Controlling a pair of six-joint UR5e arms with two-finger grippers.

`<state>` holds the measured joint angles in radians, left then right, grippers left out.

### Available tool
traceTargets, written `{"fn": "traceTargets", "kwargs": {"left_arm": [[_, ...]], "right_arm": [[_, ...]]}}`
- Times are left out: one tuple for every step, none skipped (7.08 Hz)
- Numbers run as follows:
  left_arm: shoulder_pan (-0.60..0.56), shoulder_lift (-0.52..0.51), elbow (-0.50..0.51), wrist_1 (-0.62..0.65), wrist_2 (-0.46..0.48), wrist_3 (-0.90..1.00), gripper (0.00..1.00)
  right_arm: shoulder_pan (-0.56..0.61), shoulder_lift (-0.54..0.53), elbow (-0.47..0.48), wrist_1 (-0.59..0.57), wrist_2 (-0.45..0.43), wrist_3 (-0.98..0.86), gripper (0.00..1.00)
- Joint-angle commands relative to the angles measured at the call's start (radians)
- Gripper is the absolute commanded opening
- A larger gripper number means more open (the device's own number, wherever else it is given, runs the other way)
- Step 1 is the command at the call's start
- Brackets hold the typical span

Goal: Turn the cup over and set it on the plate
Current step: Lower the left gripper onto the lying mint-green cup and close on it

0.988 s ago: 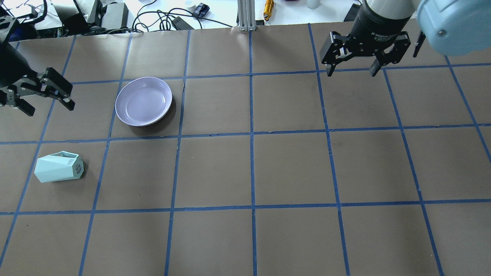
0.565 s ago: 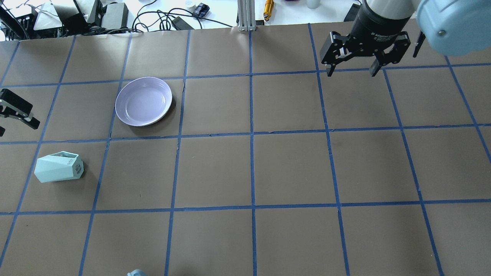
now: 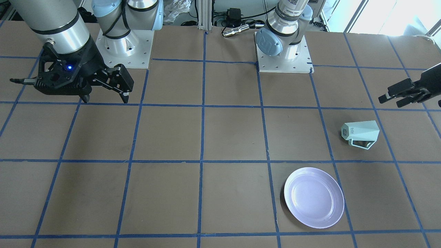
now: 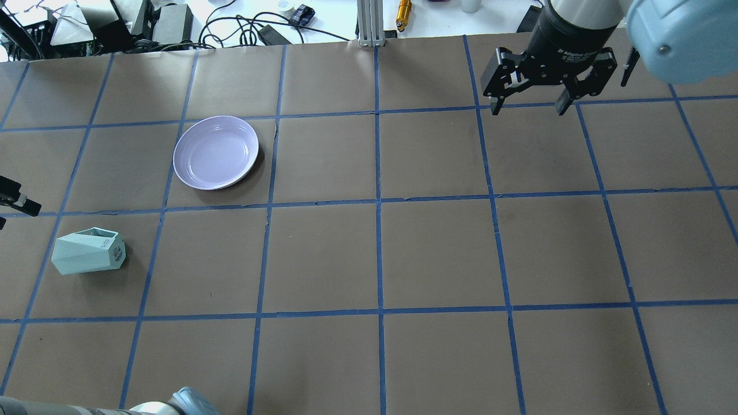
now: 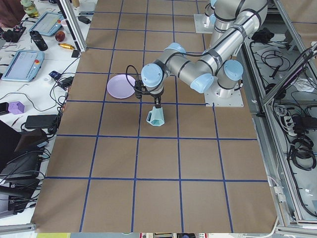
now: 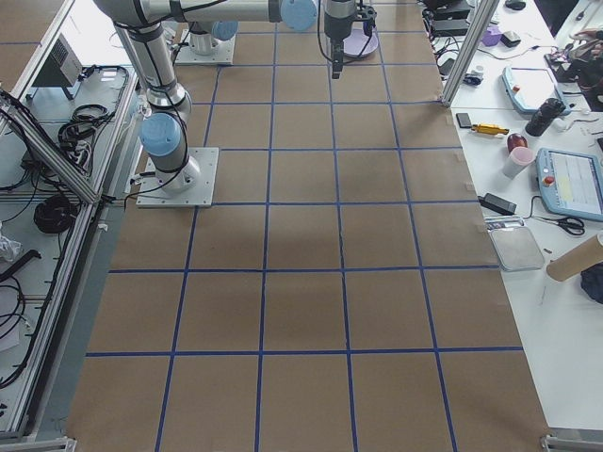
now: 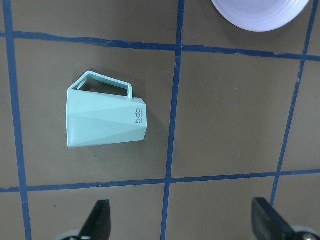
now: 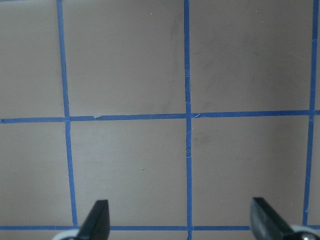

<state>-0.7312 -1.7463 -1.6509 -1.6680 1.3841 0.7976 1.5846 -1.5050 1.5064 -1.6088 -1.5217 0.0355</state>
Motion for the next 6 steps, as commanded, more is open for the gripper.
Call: {"fn": "traceTargets", "kwargs": {"left_arm": [[0.055,-0.1,0.01,0.001,-0.054,0.054,1.0],[0.061,-0.143,0.028,0.005,-0.065,0.087,1.0],[0.062,-0.195,0.075,0.005,-0.075,0.107,1.0],[0.073,-0.253,0.103,0.004,-0.082,0.123,1.0],[0.105,-0.3,0.106,-0.002,-0.124,0.15,1.0],[0.119,-0.34,0.103,-0.027,-0.155,0.172,1.0]], "right_arm": [[0.0,0.0,0.0,0.0,0.0,0.001,1.0],[0.0,0.0,0.0,0.0,0.0,0.0,1.0],[0.0,0.0,0.0,0.0,0.001,0.001,1.0],[0.0,0.0,0.0,0.0,0.0,0.001,1.0],[0.0,0.0,0.0,0.0,0.0,0.0,1.0],[0.0,0.0,0.0,0.0,0.001,0.001,1.0]]}}
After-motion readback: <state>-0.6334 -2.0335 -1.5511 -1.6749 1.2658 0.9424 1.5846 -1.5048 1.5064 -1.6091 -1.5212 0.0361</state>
